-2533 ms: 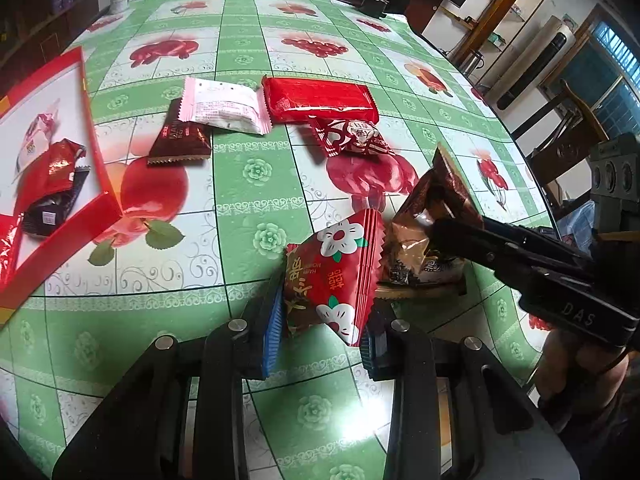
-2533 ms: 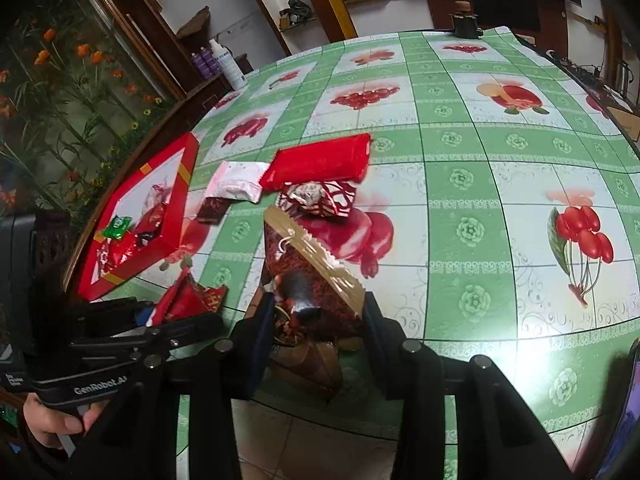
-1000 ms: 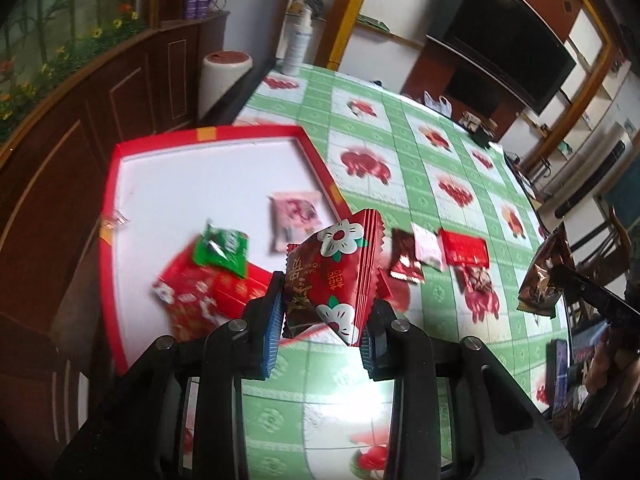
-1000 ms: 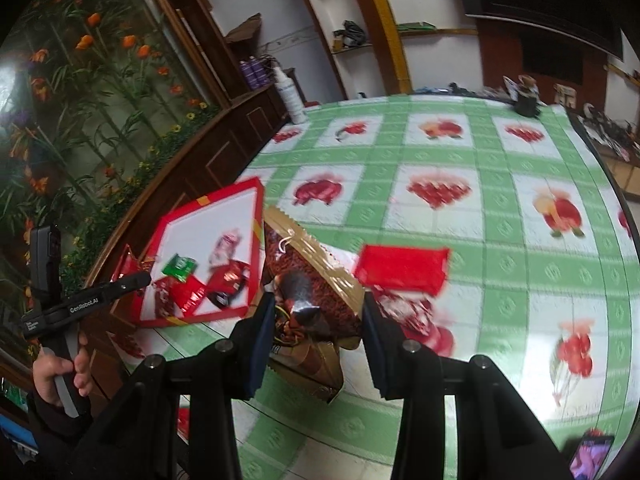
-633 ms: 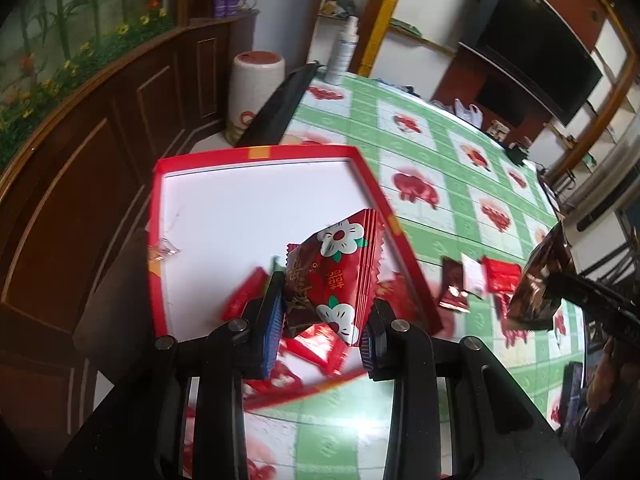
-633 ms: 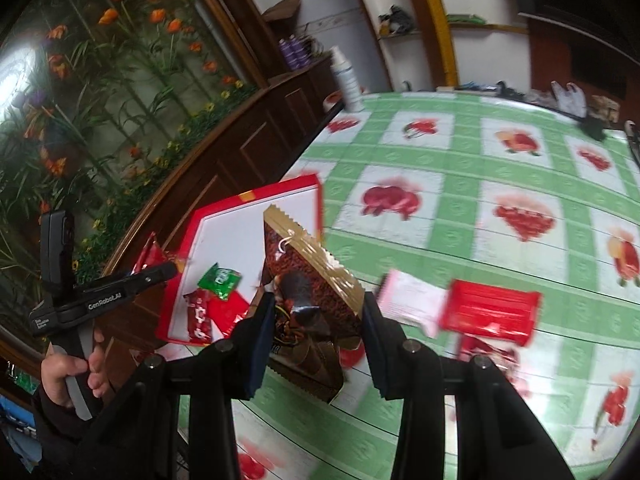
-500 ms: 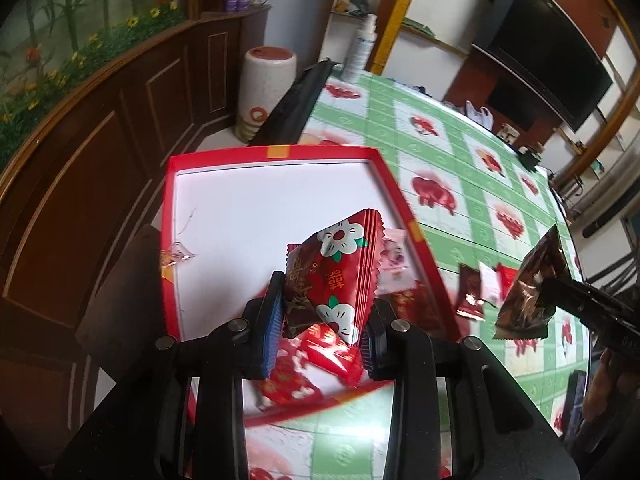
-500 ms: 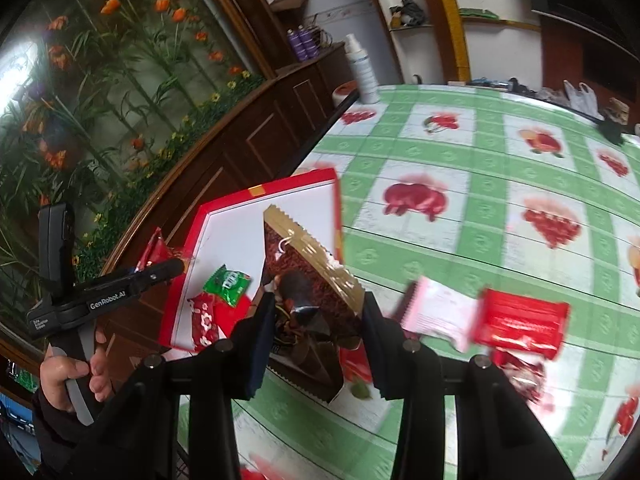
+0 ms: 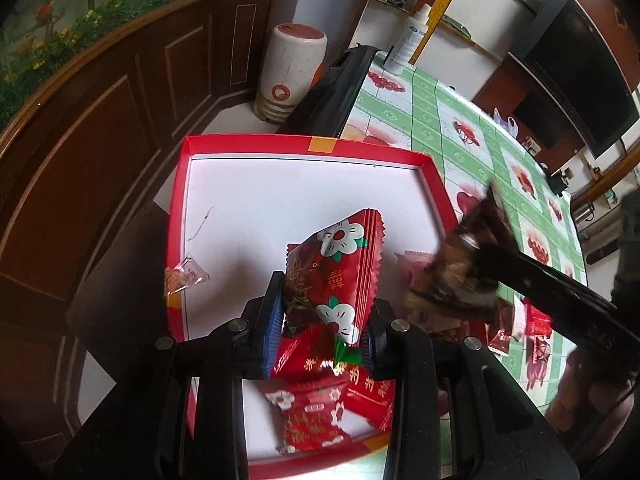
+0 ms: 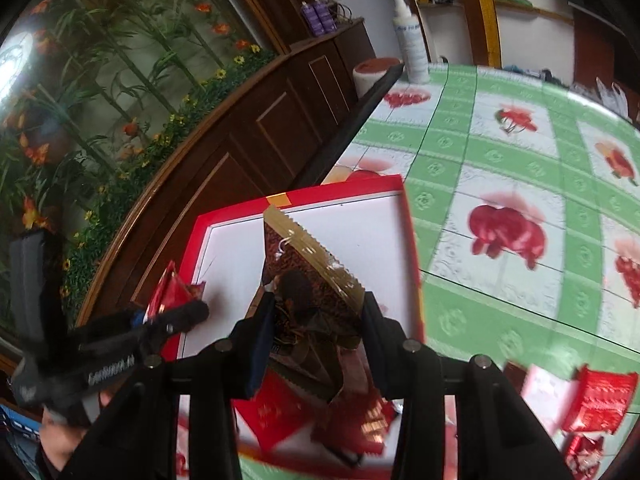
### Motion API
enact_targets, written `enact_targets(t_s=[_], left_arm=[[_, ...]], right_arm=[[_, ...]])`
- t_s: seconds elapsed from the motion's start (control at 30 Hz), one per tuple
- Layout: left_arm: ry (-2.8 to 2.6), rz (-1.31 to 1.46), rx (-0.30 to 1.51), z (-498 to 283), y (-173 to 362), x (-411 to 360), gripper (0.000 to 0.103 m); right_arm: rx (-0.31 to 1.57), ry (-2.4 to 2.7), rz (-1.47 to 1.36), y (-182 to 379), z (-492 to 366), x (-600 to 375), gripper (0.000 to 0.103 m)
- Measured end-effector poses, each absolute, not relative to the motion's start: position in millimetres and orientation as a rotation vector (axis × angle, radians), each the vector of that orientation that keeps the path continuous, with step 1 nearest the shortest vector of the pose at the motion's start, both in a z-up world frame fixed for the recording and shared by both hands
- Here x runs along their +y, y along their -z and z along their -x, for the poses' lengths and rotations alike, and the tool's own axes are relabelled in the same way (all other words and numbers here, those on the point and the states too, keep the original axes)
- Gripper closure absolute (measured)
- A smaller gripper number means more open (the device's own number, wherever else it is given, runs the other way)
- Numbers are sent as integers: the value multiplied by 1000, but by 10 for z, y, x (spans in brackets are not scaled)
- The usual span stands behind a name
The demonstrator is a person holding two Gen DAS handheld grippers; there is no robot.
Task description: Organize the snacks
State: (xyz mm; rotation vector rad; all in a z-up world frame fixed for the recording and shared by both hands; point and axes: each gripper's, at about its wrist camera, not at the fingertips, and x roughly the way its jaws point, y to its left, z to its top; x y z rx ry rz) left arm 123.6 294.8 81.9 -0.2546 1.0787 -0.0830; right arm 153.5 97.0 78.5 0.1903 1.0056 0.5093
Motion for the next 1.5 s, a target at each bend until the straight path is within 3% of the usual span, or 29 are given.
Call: enact_targets(t_s=[0.73,1.1,1.2,1.27,1.3,1.5], left_arm=[[-6,130,1132,-1600,-476,2857,72],[-26,126,1136,-1570,-442,2844,71],[-22,141,1125,-1533,-467,2847,58],[-13,154,1110,-1495,-500,2852,38],[-10,165,1101,-1468,-521,2857,34],[15,243,1062,-1230,-675,2863,32]], right_arm=[[1051,-489,-215,-395,-2063,1123,57],[969,-499,-201,-584,-1917,1055,41],[944,-494,-217,-676,-1812,975,34],[928,-491,-222,-738,-1714,922,30],[920,-491,-225,-768,-1646,882,28],[871,-475,-228,-908,-1048,536,23]])
